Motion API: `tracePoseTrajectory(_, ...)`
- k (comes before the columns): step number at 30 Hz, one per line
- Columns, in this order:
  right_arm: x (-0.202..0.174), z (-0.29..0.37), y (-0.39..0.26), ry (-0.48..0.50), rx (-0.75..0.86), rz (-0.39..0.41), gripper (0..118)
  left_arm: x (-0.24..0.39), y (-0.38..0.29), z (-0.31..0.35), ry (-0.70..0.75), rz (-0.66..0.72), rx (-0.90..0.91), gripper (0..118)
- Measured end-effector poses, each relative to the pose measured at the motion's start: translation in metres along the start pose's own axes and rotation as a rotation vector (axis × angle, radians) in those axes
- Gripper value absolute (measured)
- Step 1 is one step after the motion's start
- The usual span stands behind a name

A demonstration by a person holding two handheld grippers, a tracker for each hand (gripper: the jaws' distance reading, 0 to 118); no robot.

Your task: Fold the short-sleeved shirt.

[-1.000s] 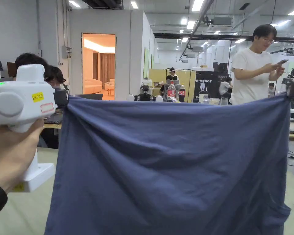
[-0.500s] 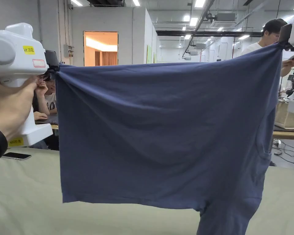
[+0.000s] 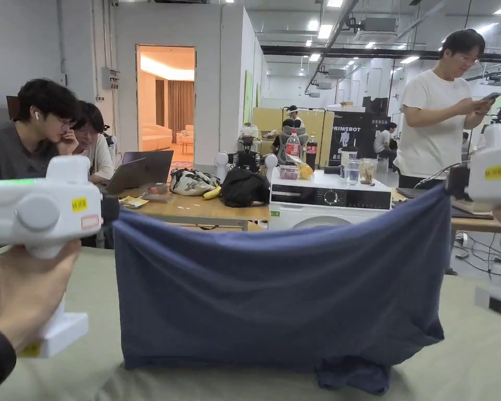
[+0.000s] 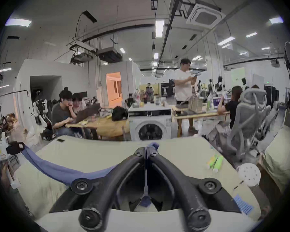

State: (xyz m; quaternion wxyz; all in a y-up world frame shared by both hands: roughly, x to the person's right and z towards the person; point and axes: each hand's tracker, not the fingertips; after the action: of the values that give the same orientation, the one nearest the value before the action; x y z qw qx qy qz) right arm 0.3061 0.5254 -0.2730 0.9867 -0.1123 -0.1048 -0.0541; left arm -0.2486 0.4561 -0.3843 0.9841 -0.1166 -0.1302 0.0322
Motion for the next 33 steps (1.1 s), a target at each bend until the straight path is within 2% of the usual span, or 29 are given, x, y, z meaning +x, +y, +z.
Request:
tracePoseTrajectory(4, 0.020, 0.045, -0.076, 0.042, -0.061, -0.006, 0, -0.016, -0.071, 0.046, -0.049, 0.033, -0.038, 0)
tracePoseTrajectory(6, 0.032, 0.074, -0.120, 0.068, -0.118, -0.002, 0, -0.022, -0.111, 0.078, -0.072, 0.026, -0.111, 0)
tracePoseTrajectory(7, 0.037, 0.089, -0.143, 0.058, -0.142, -0.034, 0, -0.024, -0.132, 0.093, -0.063, 0.017, -0.129, 0)
tracePoseTrajectory(8, 0.041, 0.102, -0.165, 0.095, -0.195, -0.031, 0, -0.026, -0.152, 0.109, -0.074, 0.007, -0.193, 0)
tracePoseTrajectory(10, 0.047, 0.125, -0.208, 0.082, -0.253, -0.048, 0, -0.028, -0.177, 0.132, -0.101, 0.070, -0.204, 0)
tracePoseTrajectory(13, 0.057, 0.144, -0.261, 0.081, -0.363, -0.068, 0, -0.032, -0.224, 0.162, -0.134, 0.129, -0.337, 0)
tracePoseTrajectory(15, 0.060, 0.153, -0.293, 0.047, -0.432, -0.026, 0, -0.032, -0.250, 0.171, -0.132, 0.102, -0.411, 0)
tracePoseTrajectory(17, 0.061, 0.157, -0.315, 0.056, -0.506, 0.003, 0, -0.034, -0.273, 0.173, -0.115, 0.050, -0.492, 0)
tracePoseTrajectory(20, 0.066, 0.161, -0.339, 0.060, -0.581, 0.040, 0, -0.040, -0.296, 0.173, -0.143, 0.083, -0.538, 0)
tracePoseTrajectory(23, 0.068, 0.161, -0.353, 0.073, -0.626, 0.035, 0, -0.052, -0.308, 0.164, -0.134, 0.134, -0.582, 1)
tracePoseTrajectory(24, 0.068, 0.162, -0.358, 0.075, -0.659, 0.027, 8, -0.053, -0.308, 0.161, -0.127, 0.143, -0.586, 7)
tracePoseTrajectory(26, 0.066, 0.166, -0.363, 0.070, -0.618, 0.063, 61, -0.050, -0.304, 0.165, -0.126, 0.143, -0.579, 49)
tracePoseTrajectory(27, 0.063, 0.171, -0.362, 0.031, -0.544, 0.085, 73, -0.049, -0.300, 0.166, -0.140, 0.135, -0.576, 68)
tracePoseTrajectory(28, 0.062, 0.175, -0.361, 0.017, -0.516, 0.092, 72, -0.045, -0.296, 0.167, -0.137, 0.114, -0.562, 73)
tracePoseTrajectory(33, 0.040, 0.179, -0.330, 0.061, -0.336, 0.031, 72, -0.004, -0.255, 0.182, -0.069, -0.071, -0.366, 73)
